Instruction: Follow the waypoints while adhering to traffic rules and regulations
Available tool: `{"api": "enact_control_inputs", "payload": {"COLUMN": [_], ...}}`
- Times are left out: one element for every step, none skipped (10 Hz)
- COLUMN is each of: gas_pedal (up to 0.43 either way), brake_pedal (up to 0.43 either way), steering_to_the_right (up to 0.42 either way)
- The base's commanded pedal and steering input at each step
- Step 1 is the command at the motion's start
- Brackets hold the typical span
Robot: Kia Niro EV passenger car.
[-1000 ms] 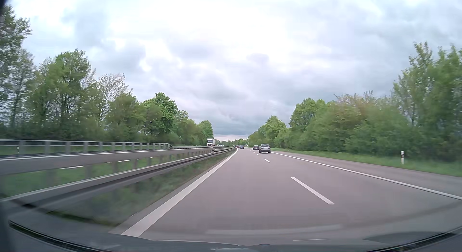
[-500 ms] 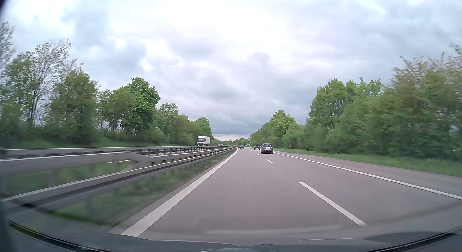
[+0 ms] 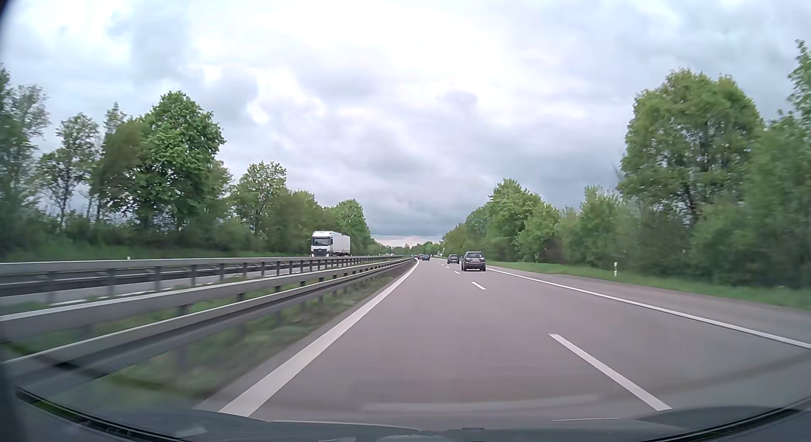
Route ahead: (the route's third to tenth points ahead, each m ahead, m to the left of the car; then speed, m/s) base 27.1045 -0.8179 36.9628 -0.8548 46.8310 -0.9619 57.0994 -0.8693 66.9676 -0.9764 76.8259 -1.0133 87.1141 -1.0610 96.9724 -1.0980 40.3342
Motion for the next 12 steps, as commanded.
{"api": "enact_control_inputs", "payload": {"gas_pedal": [0.650, 0.650, 0.650, 0.650, 0.650, 0.650, 0.650, 0.650, 0.650, 0.650, 0.650, 0.650], "brake_pedal": [0.012, 0.012, 0.012, 0.012, 0.012, 0.012, 0.012, 0.012, 0.012, 0.012, 0.012, 0.012], "steering_to_the_right": [-0.003, -0.003, -0.003, -0.002, -0.002, -0.003, -0.003, -0.003, -0.004, -0.004, -0.004, -0.004]}}
